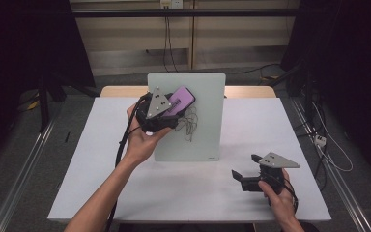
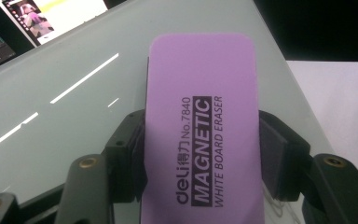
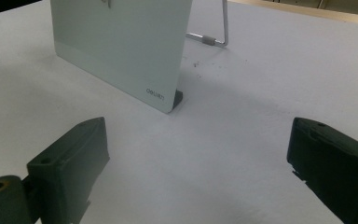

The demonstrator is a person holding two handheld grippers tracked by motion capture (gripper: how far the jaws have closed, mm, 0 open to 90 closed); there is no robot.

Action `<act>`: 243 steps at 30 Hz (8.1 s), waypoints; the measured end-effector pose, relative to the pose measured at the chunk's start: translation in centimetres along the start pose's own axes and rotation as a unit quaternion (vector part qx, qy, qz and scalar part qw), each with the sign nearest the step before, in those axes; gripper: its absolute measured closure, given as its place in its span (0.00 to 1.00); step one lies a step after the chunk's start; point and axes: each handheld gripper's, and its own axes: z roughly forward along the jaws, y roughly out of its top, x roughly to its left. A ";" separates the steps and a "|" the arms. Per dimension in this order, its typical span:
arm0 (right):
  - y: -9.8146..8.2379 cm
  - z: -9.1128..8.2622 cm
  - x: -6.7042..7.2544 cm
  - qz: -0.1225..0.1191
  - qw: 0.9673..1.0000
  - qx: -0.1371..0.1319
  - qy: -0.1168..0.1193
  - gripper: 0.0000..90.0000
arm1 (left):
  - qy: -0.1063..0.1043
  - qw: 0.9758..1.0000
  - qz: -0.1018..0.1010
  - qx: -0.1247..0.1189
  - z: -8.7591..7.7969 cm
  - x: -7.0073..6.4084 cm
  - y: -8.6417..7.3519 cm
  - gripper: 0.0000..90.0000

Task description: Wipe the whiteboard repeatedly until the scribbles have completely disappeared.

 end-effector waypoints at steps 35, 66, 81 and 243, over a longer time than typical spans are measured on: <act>0.0 0.0 0.0 0.001 1.000 0.002 0.002 0.05 | -0.029 0.998 0.048 0.035 1.9 -3.4 -1.9 0.46; 0.0 -0.1 -0.1 0.001 1.000 0.001 0.003 0.05 | -0.023 0.999 0.019 0.018 1.9 -1.4 0.6 0.46; 0.0 -0.1 0.0 0.001 1.000 0.001 0.002 0.05 | -0.042 0.995 0.071 0.061 3.2 -5.4 -1.8 0.46; -0.1 -0.4 0.0 0.000 1.000 -0.002 0.006 0.05 | -0.131 0.969 0.096 0.186 3.2 -8.9 -7.8 0.46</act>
